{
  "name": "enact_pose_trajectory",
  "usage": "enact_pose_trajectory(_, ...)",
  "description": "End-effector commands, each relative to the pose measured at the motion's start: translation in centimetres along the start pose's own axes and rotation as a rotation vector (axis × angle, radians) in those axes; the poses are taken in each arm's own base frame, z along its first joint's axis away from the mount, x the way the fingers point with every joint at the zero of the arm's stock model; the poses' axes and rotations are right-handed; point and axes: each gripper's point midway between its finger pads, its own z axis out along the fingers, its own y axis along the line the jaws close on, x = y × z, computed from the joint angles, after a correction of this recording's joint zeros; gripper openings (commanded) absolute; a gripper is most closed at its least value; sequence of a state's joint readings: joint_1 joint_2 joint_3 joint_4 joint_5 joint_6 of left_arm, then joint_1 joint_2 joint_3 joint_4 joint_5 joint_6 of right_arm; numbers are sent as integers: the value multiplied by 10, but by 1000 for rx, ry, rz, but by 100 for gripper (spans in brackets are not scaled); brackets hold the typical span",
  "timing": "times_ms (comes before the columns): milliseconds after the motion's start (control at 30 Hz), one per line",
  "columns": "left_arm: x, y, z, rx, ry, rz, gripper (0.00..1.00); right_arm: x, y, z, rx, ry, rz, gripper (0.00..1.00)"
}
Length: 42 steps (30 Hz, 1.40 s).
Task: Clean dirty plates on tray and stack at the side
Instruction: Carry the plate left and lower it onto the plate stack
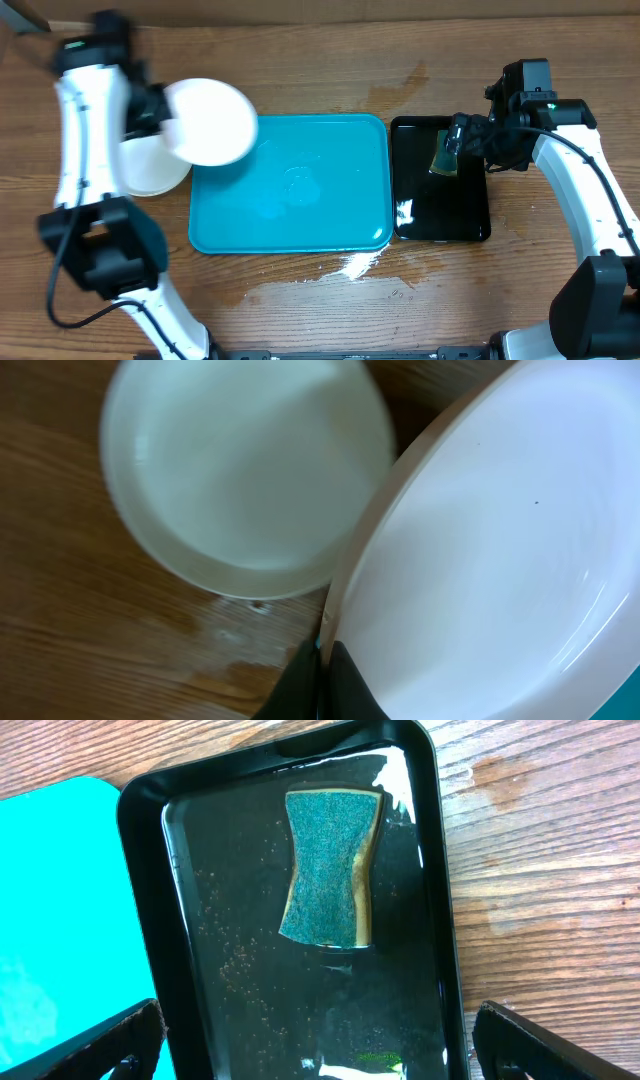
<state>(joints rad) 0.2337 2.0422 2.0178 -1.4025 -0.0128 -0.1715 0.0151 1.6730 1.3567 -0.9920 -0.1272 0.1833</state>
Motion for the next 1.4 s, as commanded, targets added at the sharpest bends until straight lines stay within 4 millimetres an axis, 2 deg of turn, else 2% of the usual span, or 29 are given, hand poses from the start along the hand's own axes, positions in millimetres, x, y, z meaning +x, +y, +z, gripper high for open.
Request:
enact_pose_trajectory(0,-13,41,-22,73,-78,-119,4,-7,6,-11,-16,-37,-8,100)
enact_pose_trajectory(100,-18,78,-18,71,-94,-244,4,-7,6,-11,-16,-37,-8,100)
enact_pose_trajectory(233,-18,106,-3,75,-97,-346,4,-7,6,-11,-16,-37,-8,100)
enact_pose_trajectory(367,-14,120,22,69,-85,-408,4,-7,6,-11,-16,-37,-8,100)
enact_pose_trajectory(500,-10,121,49,67,-81,-440,4,-7,6,-11,-16,-37,-8,100)
enact_pose_trajectory(567,-10,121,56,68,-87,-441,4,-7,5,-11,-16,-37,-8,100)
enact_pose_trajectory(600,-10,121,57,68,-90,-440,8,-7,6,-11,-16,-37,-8,100)
enact_pose_trajectory(667,-11,120,57,77,-91,-439,43,-7,6,-11,-16,-37,-8,100)
enact_pose_trajectory(733,-13,118,55,92,-94,-438,66,-7,6,-11,-16,-37,-8,100)
enact_pose_trajectory(767,-14,115,53,107,-95,-437,70,-7,5,-11,-16,-37,-8,100)
enact_pose_trajectory(867,-16,107,45,153,-95,-434,72,-7,5,-11,-16,-37,-8,100)
enact_pose_trajectory(967,-20,90,27,256,-100,-424,71,-7,6,-11,-16,-37,-8,100)
enact_pose_trajectory(1100,-24,48,-2,450,-116,-371,71,-7,5,-11,-16,-37,-8,100)
enact_pose_trajectory(1200,-25,22,-17,539,-123,-327,74,-7,6,-11,-16,-37,-8,100)
enact_pose_trajectory(1233,-24,16,-18,556,-116,-319,80,-7,6,-11,-16,-37,-8,100)
enact_pose_trajectory(1267,-24,10,-19,564,-112,-308,100,-7,6,-11,-16,-37,-8,100)
enact_pose_trajectory(1367,-22,-2,-17,562,-101,-281,100,-7,6,-11,-16,-37,-8,100)
